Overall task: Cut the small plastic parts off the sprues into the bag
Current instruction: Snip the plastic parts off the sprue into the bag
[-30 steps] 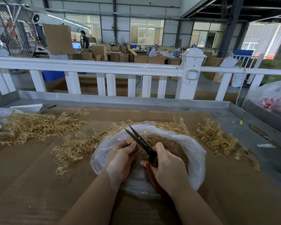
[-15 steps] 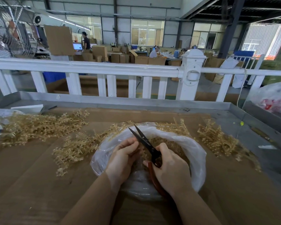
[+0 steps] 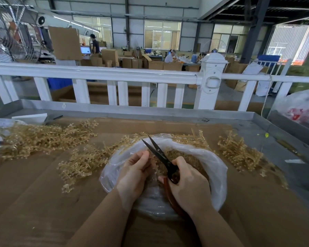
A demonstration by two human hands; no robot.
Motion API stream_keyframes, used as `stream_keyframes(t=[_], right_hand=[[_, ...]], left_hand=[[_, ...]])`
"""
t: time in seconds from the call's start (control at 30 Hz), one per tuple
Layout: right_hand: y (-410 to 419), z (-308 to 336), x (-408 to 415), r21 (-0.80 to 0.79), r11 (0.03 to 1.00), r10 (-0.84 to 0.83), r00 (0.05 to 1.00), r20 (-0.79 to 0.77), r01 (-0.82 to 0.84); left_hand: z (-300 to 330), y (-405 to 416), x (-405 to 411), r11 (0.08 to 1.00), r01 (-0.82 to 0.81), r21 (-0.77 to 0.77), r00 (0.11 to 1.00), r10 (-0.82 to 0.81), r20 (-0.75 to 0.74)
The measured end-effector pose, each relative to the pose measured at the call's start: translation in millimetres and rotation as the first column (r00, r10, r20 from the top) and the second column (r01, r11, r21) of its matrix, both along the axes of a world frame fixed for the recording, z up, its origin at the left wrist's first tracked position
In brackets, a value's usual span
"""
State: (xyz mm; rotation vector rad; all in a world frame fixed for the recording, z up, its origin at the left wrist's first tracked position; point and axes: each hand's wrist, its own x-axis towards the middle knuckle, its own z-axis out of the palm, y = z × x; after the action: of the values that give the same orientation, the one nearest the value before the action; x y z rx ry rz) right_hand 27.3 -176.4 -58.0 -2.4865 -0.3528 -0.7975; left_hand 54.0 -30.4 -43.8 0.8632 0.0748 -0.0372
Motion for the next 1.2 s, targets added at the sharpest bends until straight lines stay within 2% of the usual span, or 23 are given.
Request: stream_keyframes(t=[0.2,0.47,0.67,1.2], right_hand=[[-1.6,-0.5,-1.8,0.050,0.999,-0.022,0.999,0.027,0.021],[-1.6,-1.9,-1.0,0.079,0.997,-0.020,0.999,0.031,0.017],[-1.3,-2.1,-1.5,0.091,0.996,-0.019,0.999,0.043,0.015],[-0.4,-1.7,-1.0,0.080,0.997,-0.010,0.998,0.065,0.005]], left_hand=[[0.3,-2.8,-0.8,0.994,-0.101,0.030,0.995,0.102,-0.009],[0.6,-3.7,-4.6,0.994,-0.105,0.037,0.994,0.104,0.016],[0.5,-4.8,-2.8,0.979,-0.184,0.087,0.983,0.185,-0.008],[-3.8,-0.6,2.2,0.983,-0.174,0.055,0.984,0.176,-0.033]])
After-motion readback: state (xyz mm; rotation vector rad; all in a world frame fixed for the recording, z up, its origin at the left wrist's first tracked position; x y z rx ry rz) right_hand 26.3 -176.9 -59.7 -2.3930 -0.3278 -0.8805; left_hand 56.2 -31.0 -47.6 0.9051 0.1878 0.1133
